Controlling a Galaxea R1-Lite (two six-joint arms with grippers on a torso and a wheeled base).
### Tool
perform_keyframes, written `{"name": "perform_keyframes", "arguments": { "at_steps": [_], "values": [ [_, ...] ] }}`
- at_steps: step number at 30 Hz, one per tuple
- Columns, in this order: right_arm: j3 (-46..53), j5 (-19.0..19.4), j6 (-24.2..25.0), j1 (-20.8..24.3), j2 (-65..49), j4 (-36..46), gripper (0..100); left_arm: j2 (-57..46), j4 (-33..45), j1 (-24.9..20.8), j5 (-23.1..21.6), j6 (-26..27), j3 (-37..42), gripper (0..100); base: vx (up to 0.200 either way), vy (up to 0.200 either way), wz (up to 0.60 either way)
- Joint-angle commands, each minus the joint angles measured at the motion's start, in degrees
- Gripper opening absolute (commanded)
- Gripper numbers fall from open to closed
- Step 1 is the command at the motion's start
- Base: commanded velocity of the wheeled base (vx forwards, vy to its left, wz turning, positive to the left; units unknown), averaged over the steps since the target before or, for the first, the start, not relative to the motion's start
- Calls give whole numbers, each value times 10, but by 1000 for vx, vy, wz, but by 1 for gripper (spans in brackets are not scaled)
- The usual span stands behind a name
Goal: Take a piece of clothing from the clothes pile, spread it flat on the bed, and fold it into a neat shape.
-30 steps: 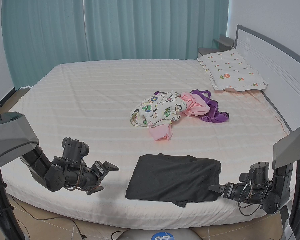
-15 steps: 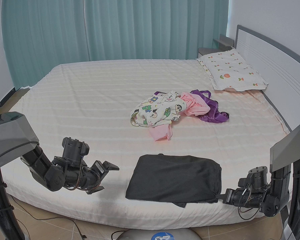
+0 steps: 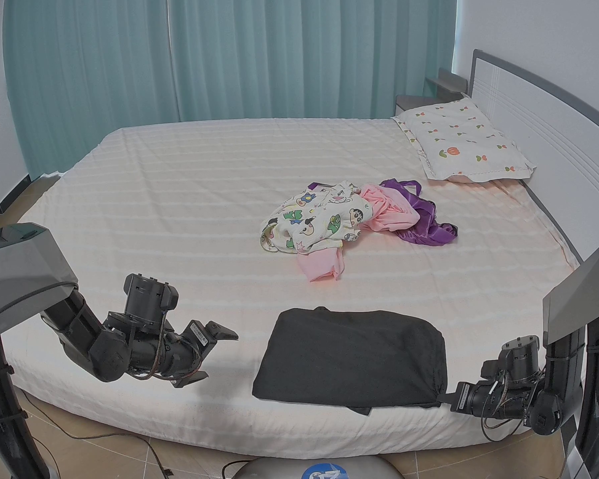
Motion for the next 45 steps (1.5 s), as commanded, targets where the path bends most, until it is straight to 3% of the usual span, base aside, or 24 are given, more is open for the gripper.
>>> {"name": "perform_keyframes", "arguments": {
  "at_steps": [1, 10, 14, 20, 23, 27, 28, 33, 37, 41, 42, 43, 45],
  "values": [
    [-3, -1, 1, -1, 0, 0, 100, -1, 0, 0, 0, 0, 0, 100, 0, 0, 0],
    [23, -2, 0, -40, -71, -53, 100, -23, 1, 0, 1, 0, 8, 100, 0, 0, 0],
    [38, -3, 2, -72, -191, -50, 100, -158, 4, -3, 4, 6, 26, 100, 0, 0, 0],
    [38, -12, 2, -121, -387, 24, 100, -349, 20, -14, 82, 63, 52, 100, 0, 0, 0],
    [38, -14, 0, -123, -518, 93, 100, -446, 45, -20, 144, 113, 77, 100, 0, 0, 0],
    [38, -13, -13, -120, -626, 155, 100, -519, 49, -26, 197, 130, 103, 100, 0, 0, 0],
    [36, -10, -31, -120, -699, 208, 100, -574, 51, -32, 234, 147, 120, 100, 0, 0, 0],
    [-6, -1, -45, -120, -859, 391, 100, -692, 85, -35, 323, 272, 156, 100, 0, 0, 0],
    [-38, 2, -56, -115, -945, 529, 100, -769, 109, -33, 345, 296, 156, 100, 0, 0, 0],
    [-59, 9, -109, -64, -1040, 677, 100, -831, 162, -27, 405, 353, 159, 100, 0, 0, 0],
    [-59, 9, -109, -64, -1040, 677, 100, -831, 162, -27, 405, 353, 159, 100, 0, 0, 0],
    [-61, 9, -130, -37, -1082, 729, 100, -865, 187, -27, 424, 378, 157, 100, 0, 0, 0],
    [-61, 8, -152, -34, -1108, 770, 100, -893, 198, -25, 435, 403, 159, 100, 0, 0, 0]
  ]
}}
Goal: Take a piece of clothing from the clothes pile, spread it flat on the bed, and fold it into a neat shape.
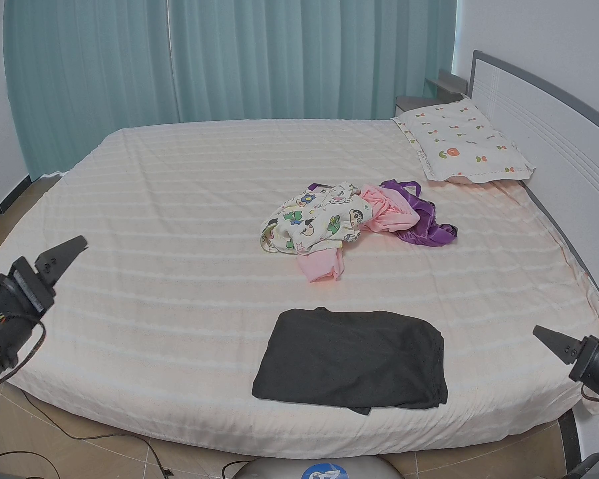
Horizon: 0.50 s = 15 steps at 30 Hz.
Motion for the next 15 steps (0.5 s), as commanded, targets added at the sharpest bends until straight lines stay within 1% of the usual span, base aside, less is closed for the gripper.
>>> {"name": "perform_keyframes", "arguments": {
  "at_steps": [1, 2, 3, 4, 5, 6, 7, 9, 10, 11, 12, 13, 14, 15],
  "values": [
    [-44, 7, -93, 56, -299, 250, 100, -254, 90, 7, 122, 140, 33, 100, 0, 0, 0],
    [-44, 7, -93, 56, -299, 250, 100, -254, 90, 7, 122, 140, 33, 100, 0, 0, 0],
    [-40, 7, -102, 53, -319, 268, 100, -282, 97, 25, 138, 170, 46, 100, 0, 0, 0],
    [-39, 7, -102, 52, -335, 275, 100, -297, 99, 36, 140, 189, 53, 100, 0, 0, 0],
    [-39, 7, -102, 52, -335, 275, 100, -297, 99, 36, 140, 189, 53, 100, 0, 0, 0],
    [-28, 7, -105, 54, -361, 283, 100, -325, 100, 55, 140, 216, 68, 100, 0, 0, 0],
    [-21, 7, -109, 54, -374, 286, 100, -335, 100, 64, 140, 228, 75, 100, 0, 0, 0],
    [-7, 7, -124, 53, -401, 287, 100, -354, 100, 84, 140, 248, 89, 100, 0, 0, 0],
    [-7, 7, -124, 53, -401, 287, 100, -354, 100, 84, 140, 248, 89, 100, 0, 0, 0],
    [5, 7, -137, 52, -421, 290, 100, -372, 100, 102, 140, 260, 101, 100, 0, 0, 0],
    [11, 7, -140, 52, -435, 291, 100, -383, 100, 111, 140, 267, 106, 100, 0, 0, 0],
    [11, 7, -140, 52, -435, 291, 100, -383, 100, 111, 140, 267, 106, 100, 0, 0, 0],
    [23, 8, -145, 52, -456, 288, 100, -400, 100, 124, 140, 285, 118, 100, 0, 0, 0],
    [30, 7, -151, 51, -458, 289, 100, -411, 100, 127, 140, 295, 125, 100, 0, 0, 0]
  ]
}}
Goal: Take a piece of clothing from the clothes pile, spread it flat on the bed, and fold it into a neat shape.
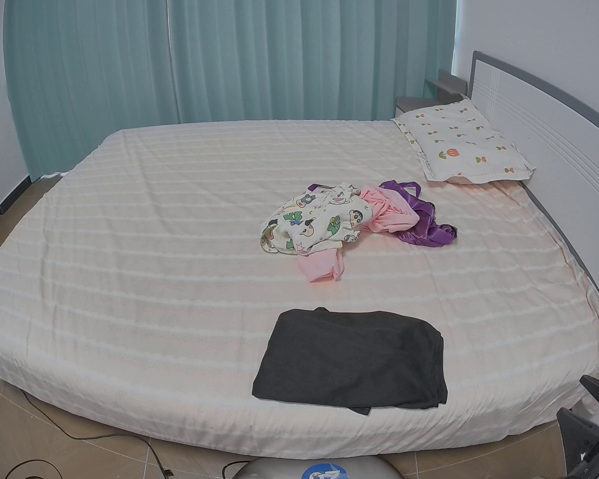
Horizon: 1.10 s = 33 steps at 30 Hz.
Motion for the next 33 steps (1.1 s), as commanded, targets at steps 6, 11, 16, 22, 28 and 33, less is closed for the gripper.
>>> {"name": "perform_keyframes", "arguments": {
  "at_steps": [6, 11, 16, 22, 28, 33],
  "values": [
    [52, -5, -47, -20, -94, 3, 100, -133, 5, 67, 8, 71, 65, 100, 0, 0, 0],
    [49, -6, -58, -77, -121, 10, 100, -159, 6, 143, 2, 93, 90, 100, 0, 0, 0],
    [49, -4, -56, -87, -143, 10, 100, -161, -3, 143, -4, 103, 122, 100, 0, 0, 0],
    [50, -16, -59, -91, -150, 10, 100, -164, -64, 141, -4, 101, 164, 100, 0, 0, 0],
    [53, -21, -135, -91, -150, 3, 100, -174, -27, 132, -26, 103, 164, 100, 0, 0, 0],
    [52, -21, -166, -91, -150, 7, 100, -213, 94, 117, -66, 98, 164, 100, 0, 0, 0]
  ]
}}
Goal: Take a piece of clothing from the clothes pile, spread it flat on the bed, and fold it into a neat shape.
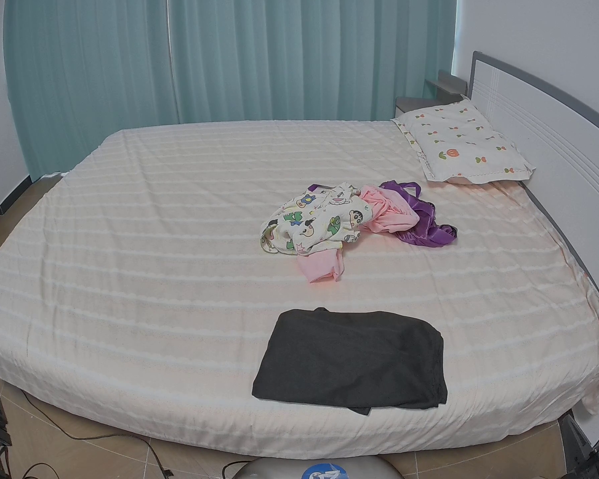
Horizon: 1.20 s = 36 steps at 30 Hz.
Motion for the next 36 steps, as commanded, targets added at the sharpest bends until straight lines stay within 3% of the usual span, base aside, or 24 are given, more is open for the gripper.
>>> {"name": "perform_keyframes", "arguments": {
  "at_steps": [1, 5, 9, 13, 23, 28, 30, 32, 36],
  "values": [
    [6, 0, -7, 0, -6, 4, 100, -31, 55, -13, -36, -7, 11, 100, 0, 0, 0],
    [5, -15, 24, 0, -6, 7, 100, -31, 53, -13, -96, -1, 11, 100, 0, 0, 0],
    [-4, -89, 39, 0, -7, 32, 100, -30, 57, -13, -201, -15, 11, 100, 0, 0, 0],
    [-7, -90, 35, 0, -7, 38, 100, -30, 57, -13, -253, -9, 11, 100, 0, 0, 0],
    [9, -58, -15, 2, -7, 6, 100, -31, 70, -12, -266, 18, 11, 100, 0, 0, 0],
    [4, -70, 0, 2, -7, 10, 100, -30, 92, -13, -276, 15, 11, 100, 0, 0, 0],
    [1, -126, 2, 2, -6, 18, 100, -31, 97, -13, -276, 7, 11, 100, 0, 0, 0],
    [-1, -149, 1, 0, -6, 28, 100, -31, 98, -13, -274, 3, 11, 100, 0, 0, 0],
    [-3, -150, 2, 0, -6, 30, 100, -31, 96, -12, -275, 5, 11, 100, 0, 0, 0]
  ]
}}
